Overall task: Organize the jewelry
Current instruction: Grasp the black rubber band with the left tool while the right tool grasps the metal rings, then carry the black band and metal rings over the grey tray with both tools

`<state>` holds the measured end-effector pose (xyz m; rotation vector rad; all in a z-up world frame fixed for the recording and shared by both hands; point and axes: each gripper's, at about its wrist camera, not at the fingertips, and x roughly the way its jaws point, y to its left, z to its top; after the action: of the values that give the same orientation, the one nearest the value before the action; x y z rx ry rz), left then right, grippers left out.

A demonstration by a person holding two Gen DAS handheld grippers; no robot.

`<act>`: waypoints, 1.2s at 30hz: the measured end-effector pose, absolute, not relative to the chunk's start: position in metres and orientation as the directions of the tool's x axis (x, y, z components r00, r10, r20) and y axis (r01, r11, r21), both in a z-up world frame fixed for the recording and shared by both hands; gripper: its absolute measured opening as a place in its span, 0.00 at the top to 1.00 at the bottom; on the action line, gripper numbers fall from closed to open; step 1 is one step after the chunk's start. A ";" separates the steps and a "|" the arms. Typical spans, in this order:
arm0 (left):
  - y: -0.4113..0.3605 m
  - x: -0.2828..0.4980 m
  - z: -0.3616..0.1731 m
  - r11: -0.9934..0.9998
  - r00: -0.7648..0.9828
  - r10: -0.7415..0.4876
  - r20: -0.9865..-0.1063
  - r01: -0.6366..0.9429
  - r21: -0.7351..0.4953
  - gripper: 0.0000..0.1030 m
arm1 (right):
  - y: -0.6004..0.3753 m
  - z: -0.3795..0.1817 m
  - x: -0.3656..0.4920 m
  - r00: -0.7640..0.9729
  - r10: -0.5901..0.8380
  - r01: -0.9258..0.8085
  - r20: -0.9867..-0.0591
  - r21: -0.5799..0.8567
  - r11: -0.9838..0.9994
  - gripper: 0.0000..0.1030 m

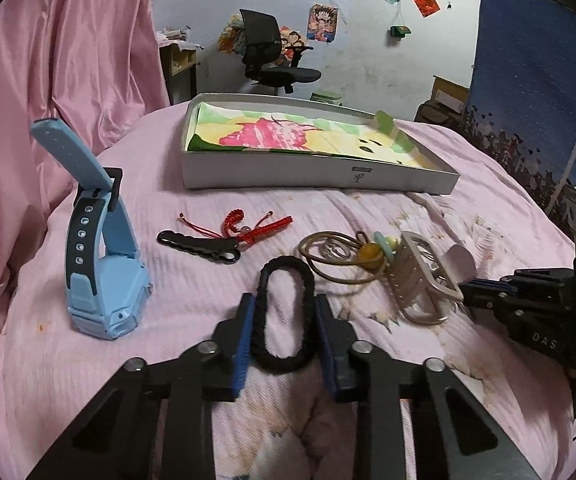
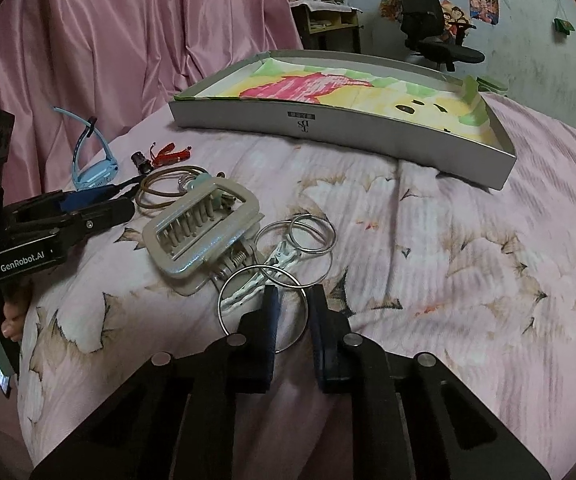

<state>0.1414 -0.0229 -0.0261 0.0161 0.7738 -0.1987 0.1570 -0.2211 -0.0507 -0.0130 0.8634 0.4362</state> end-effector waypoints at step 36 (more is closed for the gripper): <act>-0.028 0.135 0.025 0.967 0.766 -0.238 -0.597 0.244 -0.073 0.89 | -0.244 0.009 0.132 0.752 0.315 -0.341 -0.579 0.067 0.938 0.97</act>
<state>0.1353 -0.0278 0.0251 0.0093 0.6468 -0.2619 0.1323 -0.2441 0.0089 -0.0436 0.6239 0.3585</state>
